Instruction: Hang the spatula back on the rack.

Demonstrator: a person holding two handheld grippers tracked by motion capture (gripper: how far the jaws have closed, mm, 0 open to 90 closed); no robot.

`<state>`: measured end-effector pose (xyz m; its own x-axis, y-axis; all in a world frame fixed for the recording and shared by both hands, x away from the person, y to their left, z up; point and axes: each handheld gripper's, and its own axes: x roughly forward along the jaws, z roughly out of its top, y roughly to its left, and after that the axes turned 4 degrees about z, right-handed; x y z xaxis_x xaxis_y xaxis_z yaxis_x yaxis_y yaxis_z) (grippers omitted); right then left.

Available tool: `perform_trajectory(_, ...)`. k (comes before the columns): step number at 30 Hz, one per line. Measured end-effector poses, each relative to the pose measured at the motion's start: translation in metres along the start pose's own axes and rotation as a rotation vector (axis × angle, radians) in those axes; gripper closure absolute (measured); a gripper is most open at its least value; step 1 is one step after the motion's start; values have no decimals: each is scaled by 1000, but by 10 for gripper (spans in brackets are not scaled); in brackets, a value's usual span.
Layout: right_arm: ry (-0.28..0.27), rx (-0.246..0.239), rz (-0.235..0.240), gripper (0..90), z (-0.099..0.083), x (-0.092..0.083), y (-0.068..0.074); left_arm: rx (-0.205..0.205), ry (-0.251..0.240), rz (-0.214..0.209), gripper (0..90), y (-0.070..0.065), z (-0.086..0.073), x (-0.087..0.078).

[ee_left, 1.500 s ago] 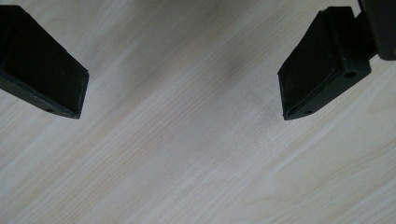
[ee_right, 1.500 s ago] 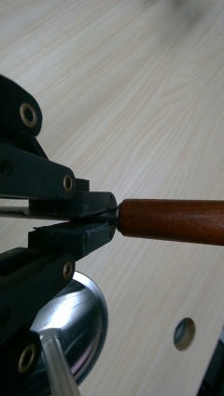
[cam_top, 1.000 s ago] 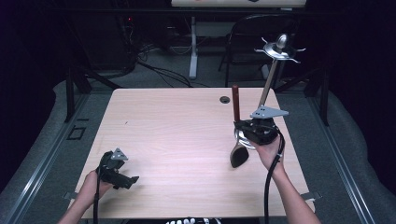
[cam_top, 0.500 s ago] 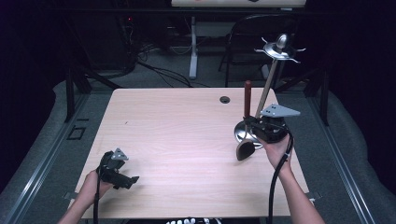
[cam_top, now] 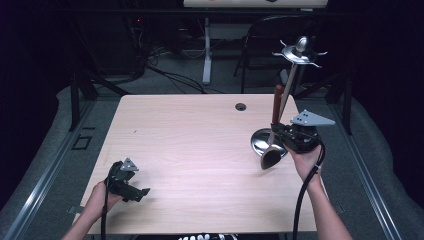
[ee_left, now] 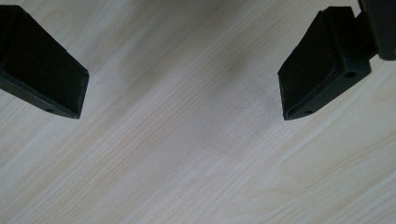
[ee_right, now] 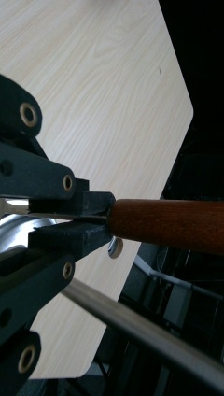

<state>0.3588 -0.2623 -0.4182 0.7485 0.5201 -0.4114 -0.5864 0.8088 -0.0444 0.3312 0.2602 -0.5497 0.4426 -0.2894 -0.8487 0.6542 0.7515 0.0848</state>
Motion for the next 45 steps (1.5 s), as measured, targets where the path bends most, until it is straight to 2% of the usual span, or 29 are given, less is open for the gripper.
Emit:
perform_trajectory(7,-25,14,-34,845,-3,-13,-11,15,-3,-6,15,-1,4,2)
perform_trajectory(21,-56,60,-115,845,-7,-37,-35,16,-2,-9,13,-2,7,4)
perform_trajectory(30,-69,74,-145,845,-2,-43,-42,17,3,-9,13,-2,6,5)
perform_trajectory(45,-100,89,-163,845,7,-52,-51,19,3,-12,13,-3,7,5)
